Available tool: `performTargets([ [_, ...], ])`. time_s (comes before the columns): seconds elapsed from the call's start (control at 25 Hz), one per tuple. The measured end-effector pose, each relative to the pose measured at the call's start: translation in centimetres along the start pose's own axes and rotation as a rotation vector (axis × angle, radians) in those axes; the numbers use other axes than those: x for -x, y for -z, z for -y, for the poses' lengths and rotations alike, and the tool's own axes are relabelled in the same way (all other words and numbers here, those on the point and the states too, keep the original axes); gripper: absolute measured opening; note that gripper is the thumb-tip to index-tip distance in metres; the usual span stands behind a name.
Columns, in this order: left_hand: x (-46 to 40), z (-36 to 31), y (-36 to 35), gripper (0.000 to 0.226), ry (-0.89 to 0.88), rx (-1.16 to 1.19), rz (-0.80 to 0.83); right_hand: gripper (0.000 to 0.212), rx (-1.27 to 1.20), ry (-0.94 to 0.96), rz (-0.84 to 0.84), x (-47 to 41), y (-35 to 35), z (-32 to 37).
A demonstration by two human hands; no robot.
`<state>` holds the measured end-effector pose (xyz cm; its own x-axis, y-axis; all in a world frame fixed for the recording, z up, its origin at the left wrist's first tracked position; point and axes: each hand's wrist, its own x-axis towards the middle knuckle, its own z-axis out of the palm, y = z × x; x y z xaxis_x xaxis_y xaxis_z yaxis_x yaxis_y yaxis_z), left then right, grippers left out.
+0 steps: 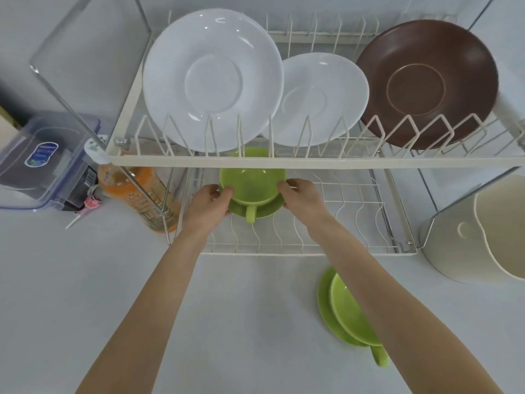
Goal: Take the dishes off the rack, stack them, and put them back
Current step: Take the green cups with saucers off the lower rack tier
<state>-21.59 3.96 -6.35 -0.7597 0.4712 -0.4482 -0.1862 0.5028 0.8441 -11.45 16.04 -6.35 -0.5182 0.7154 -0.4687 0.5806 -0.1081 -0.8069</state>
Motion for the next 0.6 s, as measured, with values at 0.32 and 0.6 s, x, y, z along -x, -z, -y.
performTargets([
  [0.32,6.0,2.7,1.0,0.039,0.022,0.139,-0.038,0.033,-0.021,0.033,-0.019,6.1,0.1,-2.7],
  [0.6,14.5,6.0,1.2,0.034,0.033,0.217,-0.074,0.026,-0.058,0.06,0.006,14.0,0.6,-6.7],
])
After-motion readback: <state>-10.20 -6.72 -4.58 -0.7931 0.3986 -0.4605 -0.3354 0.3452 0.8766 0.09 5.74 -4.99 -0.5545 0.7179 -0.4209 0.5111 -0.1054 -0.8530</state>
